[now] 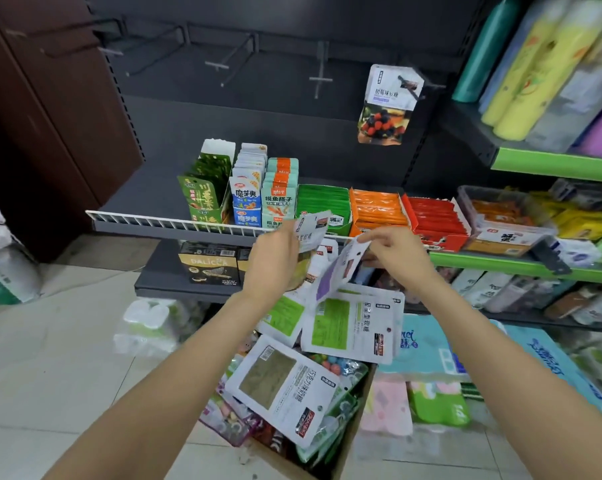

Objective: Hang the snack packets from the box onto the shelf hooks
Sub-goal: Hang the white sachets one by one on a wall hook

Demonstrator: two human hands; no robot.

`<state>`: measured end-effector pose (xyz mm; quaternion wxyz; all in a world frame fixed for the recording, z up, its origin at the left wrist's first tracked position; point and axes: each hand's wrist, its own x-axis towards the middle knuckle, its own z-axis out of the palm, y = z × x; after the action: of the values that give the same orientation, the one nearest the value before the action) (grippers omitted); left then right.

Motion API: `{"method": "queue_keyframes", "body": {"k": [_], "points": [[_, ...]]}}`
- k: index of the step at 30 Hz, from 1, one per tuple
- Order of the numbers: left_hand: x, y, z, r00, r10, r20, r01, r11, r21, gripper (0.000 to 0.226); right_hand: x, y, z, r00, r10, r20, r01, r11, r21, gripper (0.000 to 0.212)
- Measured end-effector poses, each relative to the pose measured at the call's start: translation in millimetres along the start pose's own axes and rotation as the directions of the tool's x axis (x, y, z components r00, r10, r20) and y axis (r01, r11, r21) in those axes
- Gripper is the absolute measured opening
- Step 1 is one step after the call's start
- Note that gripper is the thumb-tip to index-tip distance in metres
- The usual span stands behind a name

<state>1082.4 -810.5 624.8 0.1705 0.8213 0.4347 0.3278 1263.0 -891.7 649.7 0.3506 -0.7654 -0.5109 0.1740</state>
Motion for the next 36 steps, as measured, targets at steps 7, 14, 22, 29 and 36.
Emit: {"method": "queue_keyframes", "body": {"k": [7, 14, 22, 29, 36], "points": [[30.8, 28.2, -21.2, 0.992, 0.053, -0.116, -0.068, 0.989, -0.132, 0.024, 23.7, -8.4, -25.5, 0.963, -0.19, -0.193, 0.162, 0.975, -0.151, 0.004], [87.4, 57.0, -21.1, 0.979, 0.029, -0.201, -0.057, 0.989, -0.136, 0.026, 83.9, -4.1, -65.9, 0.955, -0.184, -0.232, 0.191, 0.981, 0.011, 0.007], [160.4, 87.6, -7.8, 0.954, 0.021, -0.301, -0.045, 0.996, -0.074, 0.026, 169.9, 5.6, -103.7, 0.948, -0.065, -0.311, 0.149, 0.955, 0.256, 0.007], [195.6, 100.5, 17.1, 0.95, 0.046, -0.309, -0.072, 0.995, -0.075, 0.027, 210.7, 21.0, -118.3, 0.932, -0.032, -0.361, 0.133, 0.957, 0.259, 0.008], [199.9, 106.6, 26.0, 0.943, 0.049, -0.33, -0.075, 0.995, -0.068, 0.025, 208.1, 25.6, -126.0, 0.91, -0.181, -0.373, 0.246, 0.96, 0.134, 0.011]]}}
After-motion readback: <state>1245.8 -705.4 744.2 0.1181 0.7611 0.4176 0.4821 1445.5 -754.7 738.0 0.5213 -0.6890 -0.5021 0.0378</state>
